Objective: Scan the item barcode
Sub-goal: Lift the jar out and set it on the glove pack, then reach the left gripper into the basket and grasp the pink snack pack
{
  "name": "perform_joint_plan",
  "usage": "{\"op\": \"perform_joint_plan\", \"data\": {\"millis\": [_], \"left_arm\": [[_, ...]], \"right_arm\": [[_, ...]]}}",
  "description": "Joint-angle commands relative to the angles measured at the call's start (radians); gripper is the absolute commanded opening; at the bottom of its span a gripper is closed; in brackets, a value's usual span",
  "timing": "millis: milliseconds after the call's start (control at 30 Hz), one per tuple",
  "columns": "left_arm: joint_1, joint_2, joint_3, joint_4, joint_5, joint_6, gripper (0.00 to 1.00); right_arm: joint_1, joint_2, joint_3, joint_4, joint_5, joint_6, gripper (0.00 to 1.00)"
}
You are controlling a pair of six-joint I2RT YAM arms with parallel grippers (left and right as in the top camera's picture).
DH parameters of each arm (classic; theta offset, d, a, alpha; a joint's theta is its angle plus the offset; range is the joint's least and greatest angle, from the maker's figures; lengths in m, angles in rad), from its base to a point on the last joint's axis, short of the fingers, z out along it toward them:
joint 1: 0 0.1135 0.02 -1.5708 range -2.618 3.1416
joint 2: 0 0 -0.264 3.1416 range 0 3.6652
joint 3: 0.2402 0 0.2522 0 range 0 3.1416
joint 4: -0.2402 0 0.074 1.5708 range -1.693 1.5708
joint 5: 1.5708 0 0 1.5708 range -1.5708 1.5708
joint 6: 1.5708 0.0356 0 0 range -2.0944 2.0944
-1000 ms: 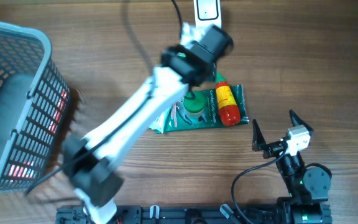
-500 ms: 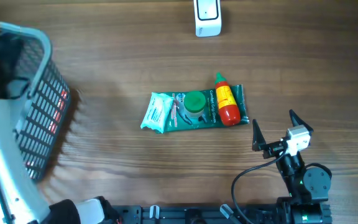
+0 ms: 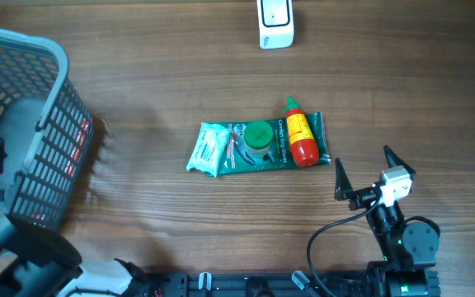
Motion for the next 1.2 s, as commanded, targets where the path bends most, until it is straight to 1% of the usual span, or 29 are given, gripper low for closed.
{"op": "perform_joint_plan", "data": {"millis": [0,100,233,367,433,533,600,667,700,767,833,1000,1067,1100,1167], "left_arm": [[0.008,0.055,-0.08,0.007,-0.131,-0.179,0.87],[0.008,0.097,-0.137,0.05,-0.131,-0.18,0.86],[0.009,0.146,-0.199,0.093,-0.143,-0.191,0.76],[0.008,0.164,-0.278,0.165,-0.153,-0.19,0.75],[0.009,0.164,-0.334,0.206,-0.153,-0.19,0.67],[0.01,0.164,-0.396,0.23,-0.161,-0.191,0.62],[0.01,0.164,-0.437,0.254,-0.169,-0.192,0.38],[0.01,0.164,-0.46,0.259,-0.167,-0.22,0.04],[0.01,0.159,-0.455,0.257,-0.167,-0.22,0.04],[0.009,0.138,-0.403,0.216,-0.167,-0.22,0.04],[0.009,0.109,-0.307,0.15,-0.156,-0.219,0.04],[0.009,0.026,0.105,-0.082,-0.086,-0.212,0.04],[0.009,-0.001,0.235,-0.13,-0.048,-0.188,0.04],[0.008,-0.021,0.303,-0.14,0.008,-0.147,0.04],[0.008,-0.066,0.398,-0.143,0.191,-0.062,0.04]], "right_arm": [[0.004,-0.008,-0.001,0.003,-0.016,-0.013,1.0],[0.004,-0.008,-0.001,0.003,-0.016,-0.013,1.0],[0.004,-0.008,-0.001,0.003,-0.016,-0.013,1.0],[0.004,-0.008,-0.001,0.003,-0.016,-0.014,1.0],[0.004,-0.008,-0.001,0.003,-0.016,-0.013,1.0],[0.004,-0.008,-0.001,0.003,-0.016,-0.014,1.0],[0.004,-0.008,-0.001,0.003,-0.016,-0.013,1.0],[0.004,-0.008,-0.001,0.003,-0.016,-0.013,1.0],[0.004,-0.008,-0.001,0.003,-0.016,-0.014,1.0],[0.004,-0.008,-0.001,0.003,-0.016,-0.013,1.0],[0.004,-0.008,-0.001,0.003,-0.016,-0.013,1.0],[0.004,-0.008,-0.001,0.003,-0.016,-0.014,1.0],[0.004,-0.008,-0.001,0.003,-0.016,-0.013,1.0],[0.004,-0.008,-0.001,0.003,-0.016,-0.013,1.0],[0.004,-0.008,-0.001,0.003,-0.016,-0.013,1.0]]}}
